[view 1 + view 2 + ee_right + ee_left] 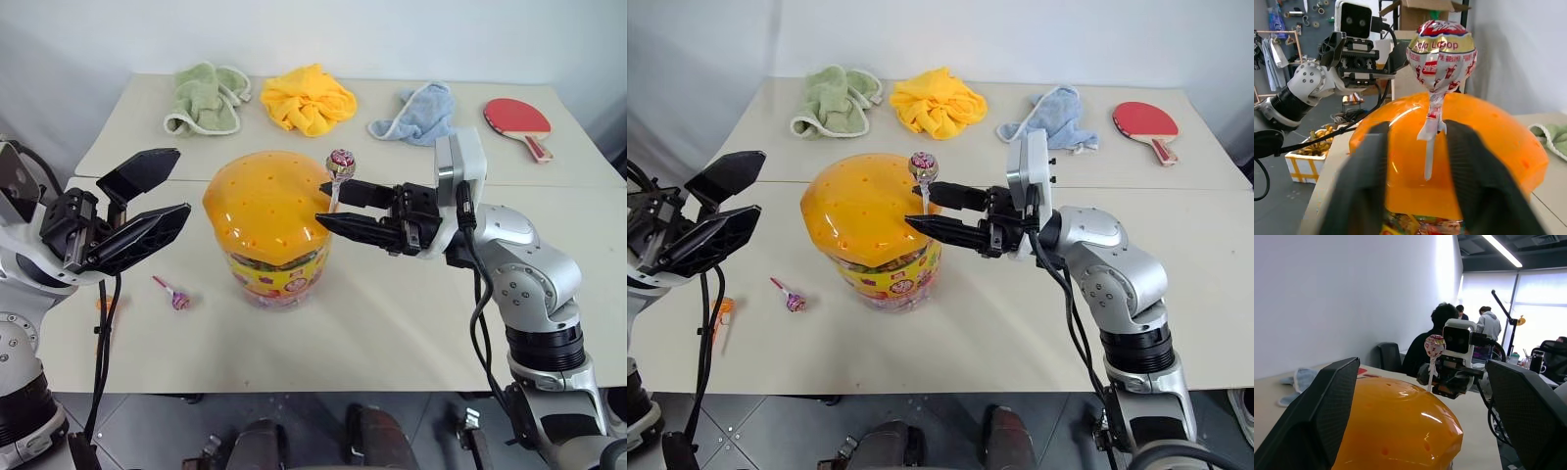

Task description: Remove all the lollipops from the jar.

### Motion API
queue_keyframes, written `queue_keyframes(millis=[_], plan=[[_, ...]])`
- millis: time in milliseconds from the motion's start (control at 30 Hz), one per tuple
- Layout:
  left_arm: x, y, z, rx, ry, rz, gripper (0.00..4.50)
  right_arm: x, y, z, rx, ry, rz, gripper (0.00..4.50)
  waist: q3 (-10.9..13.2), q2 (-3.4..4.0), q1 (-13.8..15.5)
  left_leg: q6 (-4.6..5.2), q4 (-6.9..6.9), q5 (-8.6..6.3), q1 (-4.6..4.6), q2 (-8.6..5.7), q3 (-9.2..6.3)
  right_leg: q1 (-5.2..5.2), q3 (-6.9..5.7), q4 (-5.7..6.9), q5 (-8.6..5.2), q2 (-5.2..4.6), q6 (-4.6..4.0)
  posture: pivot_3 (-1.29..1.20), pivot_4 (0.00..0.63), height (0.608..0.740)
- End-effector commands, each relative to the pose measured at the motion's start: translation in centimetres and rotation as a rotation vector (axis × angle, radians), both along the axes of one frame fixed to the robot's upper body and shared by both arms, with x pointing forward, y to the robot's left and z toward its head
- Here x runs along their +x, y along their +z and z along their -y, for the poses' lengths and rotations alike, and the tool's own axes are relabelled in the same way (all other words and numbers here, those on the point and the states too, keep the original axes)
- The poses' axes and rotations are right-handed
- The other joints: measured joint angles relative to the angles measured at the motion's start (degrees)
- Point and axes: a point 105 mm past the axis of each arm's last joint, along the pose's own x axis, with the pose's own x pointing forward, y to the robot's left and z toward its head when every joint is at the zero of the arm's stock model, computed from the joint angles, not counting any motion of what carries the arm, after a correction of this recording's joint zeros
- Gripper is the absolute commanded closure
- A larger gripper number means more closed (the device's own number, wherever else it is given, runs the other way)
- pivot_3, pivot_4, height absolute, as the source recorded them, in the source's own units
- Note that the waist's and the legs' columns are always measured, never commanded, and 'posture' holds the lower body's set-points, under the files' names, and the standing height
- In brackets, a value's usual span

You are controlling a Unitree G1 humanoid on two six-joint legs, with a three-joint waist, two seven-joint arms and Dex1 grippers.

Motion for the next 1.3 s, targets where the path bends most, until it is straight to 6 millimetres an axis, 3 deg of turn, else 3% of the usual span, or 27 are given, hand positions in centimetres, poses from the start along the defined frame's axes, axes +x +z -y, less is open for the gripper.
queue_keyframes(millis=[33,100,167,267,367,467,500,567,667,700,833,967,1100,1300], plan=[[-0.6,0.5,0.1,0.01,-0.022,0.035,0.15,-0.8,1.2,-0.1,0.029,0.017,0.044,4.04,0.0,0.0,-0.02,0.0,0.0,0.0,0.0,0.0,0.0,0.0,0.0,-0.01,0.0,0.0,0.0,0.0,0.15,0.74],[-0.4,0.5,0.0,0.014,-0.019,0.037,0.15,-0.9,1.4,0.1,0.059,0.034,0.031,4.44,0.0,0.0,-0.06,0.0,0.0,0.0,0.0,0.0,0.01,0.0,0.0,-0.01,0.0,0.0,0.0,0.0,0.15,0.74],[-0.2,0.6,-0.2,0.013,-0.015,0.04,0.15,-1.1,2.1,0.6,0.112,0.072,-0.004,4.44,0.0,0.0,-0.06,0.0,-0.01,0.0,0.0,0.01,0.01,0.0,0.0,-0.01,0.0,0.02,0.0,0.0,0.15,0.74],[0.0,0.5,-0.2,0.021,-0.023,0.037,0.15,-1.0,4.7,2.4,0.235,0.1,-0.091,4.44,0.0,0.0,-0.03,0.0,-0.01,0.0,-0.02,0.0,0.01,0.0,0.0,-0.02,0.0,0.03,0.0,0.0,0.15,0.74],[0.0,0.3,-0.3,0.034,-0.029,0.035,0.15,-0.1,7.1,5.1,0.336,0.036,-0.129,4.44,0.0,0.0,0.08,0.0,0.0,0.0,-0.02,0.0,0.0,0.0,0.0,-0.02,0.0,0.02,0.0,0.0,0.15,0.74],[-0.3,0.4,-0.5,0.05,-0.026,0.055,0.15,1.4,7.3,8.7,0.31,-0.149,-0.154,4.44,0.0,0.0,0.17,0.0,-0.03,0.0,-0.03,0.01,-0.02,0.0,-0.03,-0.04,0.0,0.02,-0.01,0.0,0.15,0.74],[-0.4,0.4,-0.6,0.053,-0.025,0.056,0.15,2.0,6.7,9.9,0.257,-0.229,-0.159,4.44,0.0,0.0,0.22,0.0,-0.04,0.0,-0.03,0.0,0.0,0.0,-0.02,-0.06,0.0,0.02,-0.01,0.0,0.15,0.74],[-1.1,-0.5,-0.7,0.118,-0.039,0.021,0.15,4.2,3.2,14.4,0.029,-0.542,-0.22,4.44,0.0,0.0,0.33,0.01,-0.12,0.0,-0.08,-0.01,0.02,0.0,-0.02,-0.25,0.0,0.02,0.0,0.0,0.15,0.74],[-1.7,-1.2,-0.8,0.178,-0.043,0.008,0.15,5.5,-4.7,23.2,-0.462,-1.066,-0.38,4.44,0.0,0.0,0.55,0.06,-0.3,-0.04,-0.14,-0.02,0.03,0.0,-0.06,-0.51,0.0,0.01,0.0,0.0,0.15,0.74],[-1.8,-1.3,-1.0,0.188,-0.035,0.011,0.15,5.2,-6.4,25.1,-0.588,-1.156,-0.406,4.44,0.0,0.0,0.45,0.07,-0.31,-0.05,-0.14,-0.02,0.05,0.0,-0.07,-0.54,0.0,0.01,0.01,0.0,0.15,0.74],[-1.5,-2.9,-2.3,0.291,0.003,0.002,0.15,3.8,-11.0,28.7,-0.752,-1.237,-0.479,4.44,-0.01,0.05,-0.47,0.03,-0.25,-0.02,-0.08,0.13,0.54,-0.02,0.03,-0.71,-0.01,0.08,0.0,0.0,0.15,0.74],[-2.0,-5.2,-2.1,0.417,-0.052,-0.025,0.15,2.5,-14.1,30.9,-0.864,-1.284,-0.555,4.44,-0.06,0.17,-1.06,0.02,-0.24,0.04,0.08,0.15,0.8,-0.02,0.25,-0.67,-0.02,0.12,-0.03,0.0,0.15,0.74],[-1.9,-6.4,-2.6,0.467,-0.062,-0.042,0.15,2.6,-14.6,30.9,-0.814,-1.267,-0.572,4.44,-0.07,0.19,-1.26,0.01,-0.23,0.03,0.09,0.17,0.83,-0.02,0.32,-0.7,-0.02,0.15,-0.03,0.0,0.15,0.74],[-1.6,-6.5,-2.8,0.441,-0.04,-0.059,0.15,2.0,-14.0,30.6,-0.745,-1.201,-0.553,2.52,-0.07,0.19,-1.11,-0.01,-0.27,0.02,0.05,0.23,0.8,-0.08,0.3,-0.68,-0.02,0.17,-0.03,0.0,0.15,0.74]])
